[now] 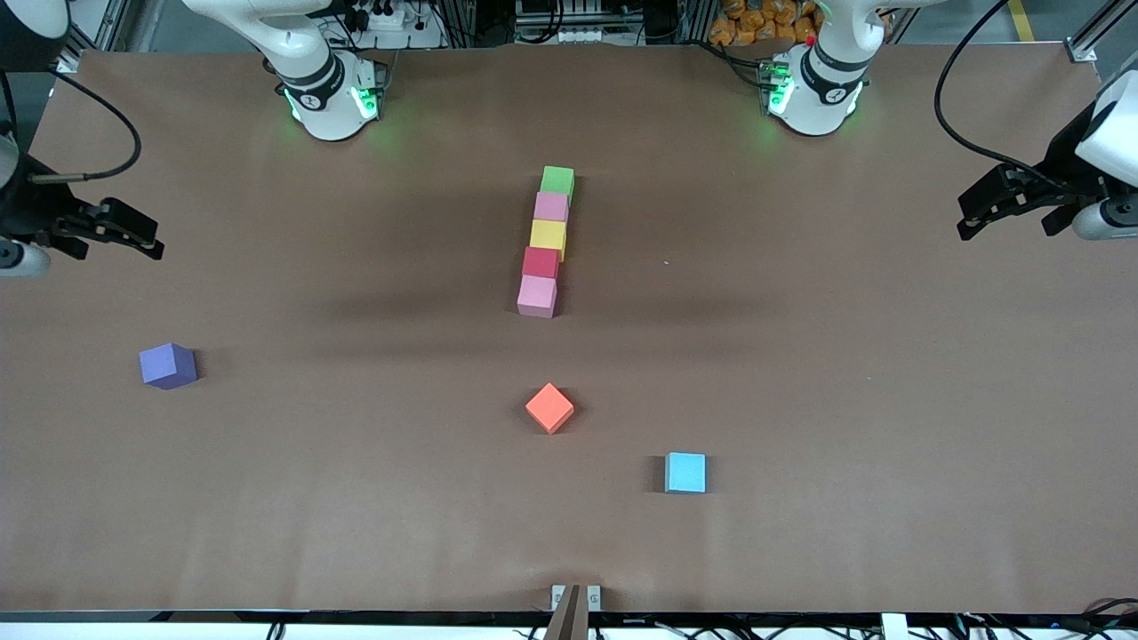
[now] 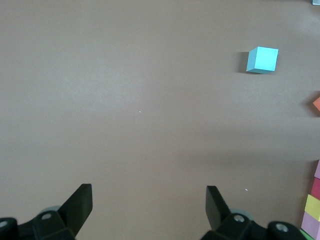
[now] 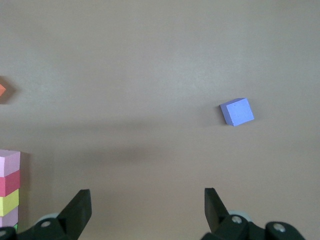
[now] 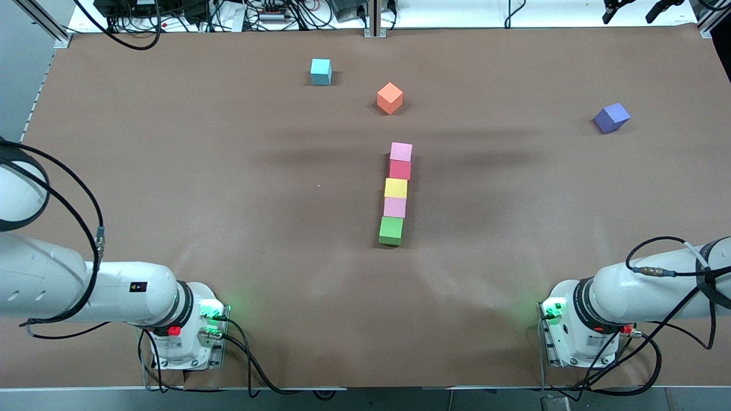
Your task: Arrange blocks into number 1
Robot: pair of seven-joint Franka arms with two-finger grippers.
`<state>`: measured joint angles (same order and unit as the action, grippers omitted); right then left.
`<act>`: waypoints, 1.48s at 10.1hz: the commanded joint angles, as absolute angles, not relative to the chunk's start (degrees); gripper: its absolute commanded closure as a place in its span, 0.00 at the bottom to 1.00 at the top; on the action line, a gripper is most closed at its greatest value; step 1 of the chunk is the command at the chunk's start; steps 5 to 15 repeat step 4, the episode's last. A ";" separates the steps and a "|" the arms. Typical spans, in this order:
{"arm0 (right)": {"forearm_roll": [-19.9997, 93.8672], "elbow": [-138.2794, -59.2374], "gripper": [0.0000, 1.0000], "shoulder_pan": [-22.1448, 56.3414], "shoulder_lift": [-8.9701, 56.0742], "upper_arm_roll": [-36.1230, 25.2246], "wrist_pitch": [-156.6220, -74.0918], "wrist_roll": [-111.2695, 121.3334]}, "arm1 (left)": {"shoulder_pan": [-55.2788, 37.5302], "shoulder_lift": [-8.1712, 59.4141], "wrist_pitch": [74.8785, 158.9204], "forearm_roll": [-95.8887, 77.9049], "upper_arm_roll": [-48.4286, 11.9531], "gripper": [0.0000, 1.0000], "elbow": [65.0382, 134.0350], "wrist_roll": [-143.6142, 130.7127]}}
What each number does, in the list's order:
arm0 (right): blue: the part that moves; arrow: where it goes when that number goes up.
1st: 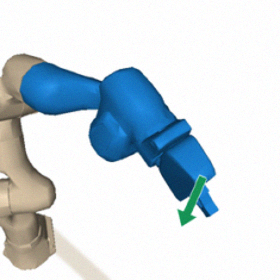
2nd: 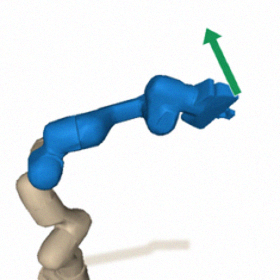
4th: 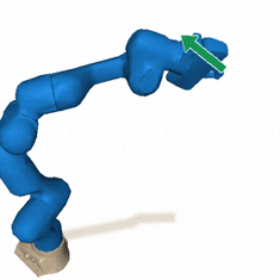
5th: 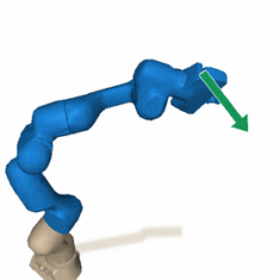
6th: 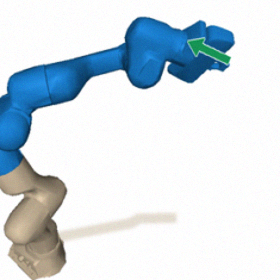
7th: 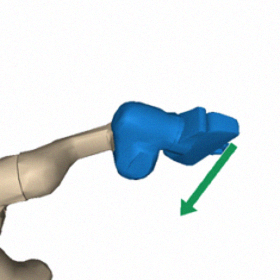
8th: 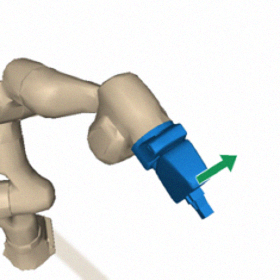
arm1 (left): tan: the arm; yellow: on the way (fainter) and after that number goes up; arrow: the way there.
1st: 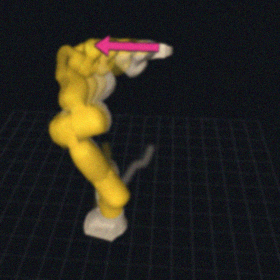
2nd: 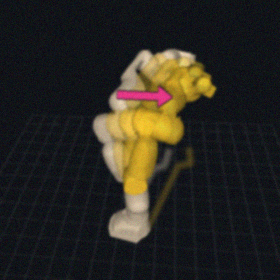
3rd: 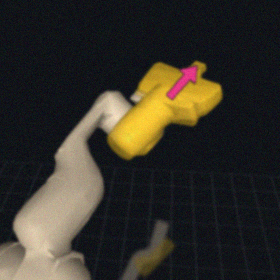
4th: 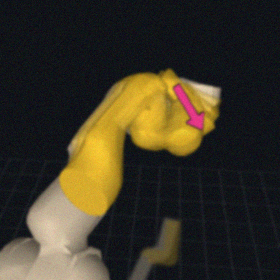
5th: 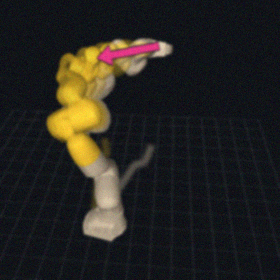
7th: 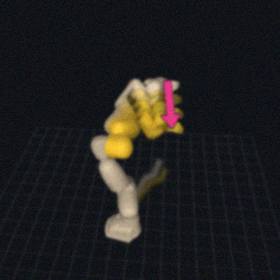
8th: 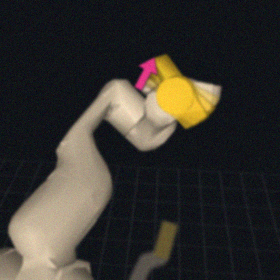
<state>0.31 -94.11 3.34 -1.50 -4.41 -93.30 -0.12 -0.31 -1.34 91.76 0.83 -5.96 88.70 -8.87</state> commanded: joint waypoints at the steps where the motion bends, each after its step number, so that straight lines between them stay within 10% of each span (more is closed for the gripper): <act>1: 1.67 -94.13 0.00 2.29 -3.16 -3.87 -92.99 0.79 | 0.18 -2.55 91.14 -0.53 -5.98 0.00 89.30 -7.56; 15: 1.50 -91.76 0.00 3.16 -3.08 -3.87 -92.29 0.62 | 0.09 -2.55 91.14 -0.53 -6.06 0.00 89.30 -7.56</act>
